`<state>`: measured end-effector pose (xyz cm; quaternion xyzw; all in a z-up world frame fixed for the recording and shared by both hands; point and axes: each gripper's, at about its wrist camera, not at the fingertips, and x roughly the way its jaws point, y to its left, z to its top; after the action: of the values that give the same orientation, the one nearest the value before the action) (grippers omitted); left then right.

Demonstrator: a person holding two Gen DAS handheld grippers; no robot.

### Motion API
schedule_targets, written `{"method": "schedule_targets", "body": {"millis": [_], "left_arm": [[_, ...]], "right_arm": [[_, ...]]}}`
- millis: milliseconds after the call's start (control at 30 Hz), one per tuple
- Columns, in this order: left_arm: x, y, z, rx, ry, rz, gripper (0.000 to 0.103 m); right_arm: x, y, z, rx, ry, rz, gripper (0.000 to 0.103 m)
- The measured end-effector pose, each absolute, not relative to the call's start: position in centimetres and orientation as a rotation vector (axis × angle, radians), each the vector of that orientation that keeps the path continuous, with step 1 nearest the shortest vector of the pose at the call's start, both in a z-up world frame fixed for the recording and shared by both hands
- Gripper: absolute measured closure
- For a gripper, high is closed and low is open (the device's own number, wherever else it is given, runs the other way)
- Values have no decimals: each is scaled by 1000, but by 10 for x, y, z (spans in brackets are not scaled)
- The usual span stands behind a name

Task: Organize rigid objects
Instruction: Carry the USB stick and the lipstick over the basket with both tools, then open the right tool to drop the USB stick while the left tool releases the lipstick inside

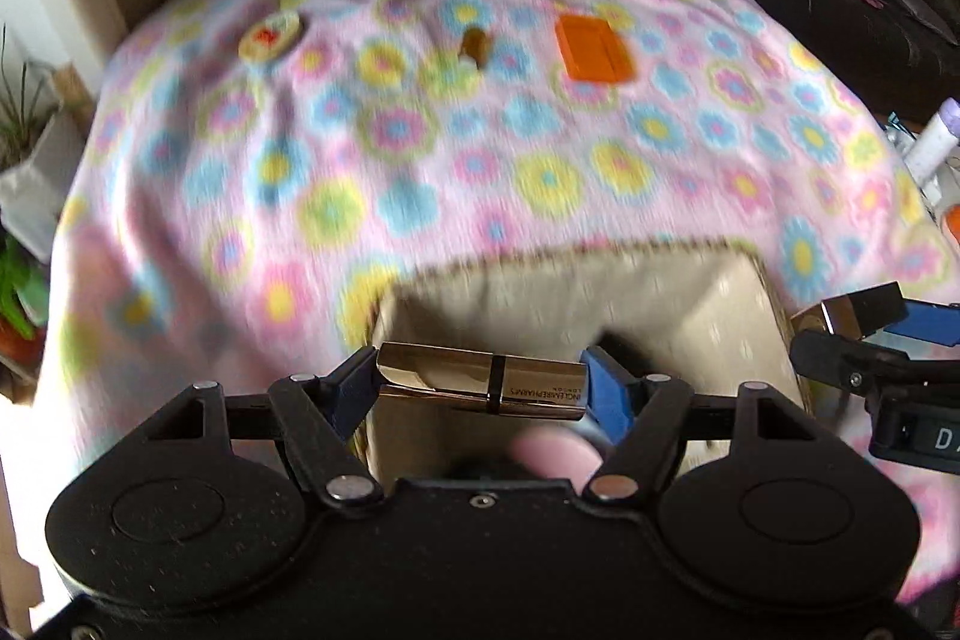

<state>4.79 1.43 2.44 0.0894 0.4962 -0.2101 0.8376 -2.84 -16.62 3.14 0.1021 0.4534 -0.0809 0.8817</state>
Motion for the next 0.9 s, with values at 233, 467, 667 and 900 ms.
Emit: {"method": "schedule_targets", "body": {"millis": [233, 467, 667, 900], "left_arm": [[25, 24, 11, 181, 1043, -417, 36], [19, 23, 8, 208, 1001, -357, 36], [15, 21, 8, 224, 997, -352, 36], [19, 27, 4, 189, 1036, -331, 36]], "right_arm": [[-59, -147, 24, 157, 919, -130, 22], [-55, -147, 15, 178, 932, -105, 22], [-55, -155, 13, 229, 928, -110, 22], [-53, -150, 12, 213, 934, -93, 22]]}}
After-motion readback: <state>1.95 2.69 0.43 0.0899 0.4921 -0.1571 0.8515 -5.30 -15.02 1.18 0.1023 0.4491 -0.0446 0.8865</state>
